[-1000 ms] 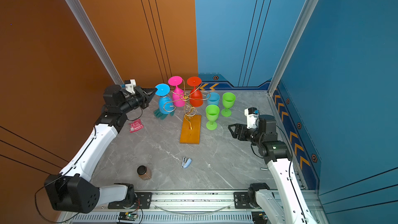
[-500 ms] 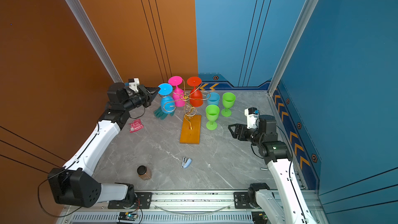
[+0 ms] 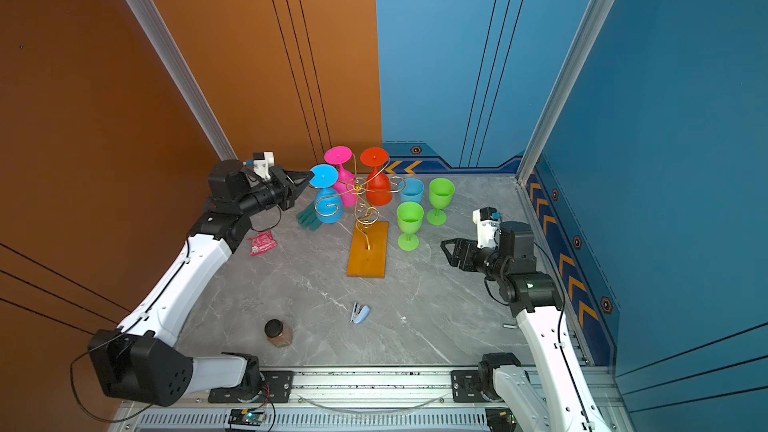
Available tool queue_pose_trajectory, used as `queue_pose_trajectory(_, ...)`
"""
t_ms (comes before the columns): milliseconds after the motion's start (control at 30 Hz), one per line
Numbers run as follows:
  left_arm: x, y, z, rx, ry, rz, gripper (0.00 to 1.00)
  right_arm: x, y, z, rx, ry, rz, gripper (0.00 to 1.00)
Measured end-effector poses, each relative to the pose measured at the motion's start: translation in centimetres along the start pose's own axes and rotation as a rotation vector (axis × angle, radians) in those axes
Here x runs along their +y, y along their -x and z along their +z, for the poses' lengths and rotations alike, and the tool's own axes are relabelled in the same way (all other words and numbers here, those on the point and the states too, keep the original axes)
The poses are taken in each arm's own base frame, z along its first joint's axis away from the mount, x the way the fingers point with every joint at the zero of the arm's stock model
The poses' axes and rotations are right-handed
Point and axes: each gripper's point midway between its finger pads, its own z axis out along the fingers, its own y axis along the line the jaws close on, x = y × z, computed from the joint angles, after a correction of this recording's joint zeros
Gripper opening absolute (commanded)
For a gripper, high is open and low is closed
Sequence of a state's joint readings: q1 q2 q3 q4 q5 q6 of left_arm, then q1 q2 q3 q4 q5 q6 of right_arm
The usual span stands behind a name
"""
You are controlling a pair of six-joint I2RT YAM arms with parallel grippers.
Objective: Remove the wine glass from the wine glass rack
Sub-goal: 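Close the left gripper on the foot of the light-blue glass on the rack, then slide the light-blue glass off its hook with the left gripper toward the robot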
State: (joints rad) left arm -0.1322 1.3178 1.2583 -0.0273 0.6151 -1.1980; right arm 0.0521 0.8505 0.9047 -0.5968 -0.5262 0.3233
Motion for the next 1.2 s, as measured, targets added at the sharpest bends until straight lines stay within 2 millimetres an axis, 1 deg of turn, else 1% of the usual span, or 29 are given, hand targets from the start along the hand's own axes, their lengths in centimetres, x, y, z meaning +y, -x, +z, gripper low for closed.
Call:
queue_pose_trajectory(233, -1.2, -1.2, -1.2, 0.036, -0.025, 0.011, 0.00, 0.1, -0.1, 0.0, 0.000, 0.006, 0.000, 0.75)
queue_pose_trajectory(433, 0.1, -1.6, -1.3, 0.063, -0.010, -0.011, 0.00, 0.4, -0.1, -0.1, -0.002, 0.022, 0.007, 0.75)
queue_pose_trajectory(500, 0.2, -1.7, -1.4, 0.064, -0.005, -0.014, 0.00, 0.5, -0.1, -0.2, -0.005, 0.024, 0.008, 0.75)
queue_pose_trajectory(567, 0.1, -1.8, -1.9, 0.060, -0.001, -0.015, 0.00, 0.5, 0.0, -0.3, -0.008, 0.025, 0.007, 0.75)
queue_pose_trajectory(667, -0.2, -1.8, -3.2, 0.041, -0.005, 0.003, 0.00, 0.6, -0.1, -0.3, -0.006, 0.028, 0.009, 0.75)
queue_pose_trajectory(800, -0.4, -1.4, -5.0, -0.004, -0.013, 0.013, 0.00, 0.6, -0.3, -0.2, 0.001, 0.033, 0.013, 0.76)
queue_pose_trajectory(833, -0.2, -1.2, -5.4, -0.014, -0.011, 0.013, 0.00, 0.6, -0.3, -0.2, 0.001, 0.035, 0.013, 0.77)
queue_pose_trajectory(1100, 1.2, 0.0, -6.8, -0.061, 0.005, -0.017, 0.00, 0.8, -0.5, -0.2, 0.008, 0.051, 0.015, 0.77)
queue_pose_trajectory(1200, 1.2, 0.6, -7.6, -0.091, 0.006, -0.015, 0.00, 0.9, -0.5, -0.2, 0.009, 0.055, 0.017, 0.78)
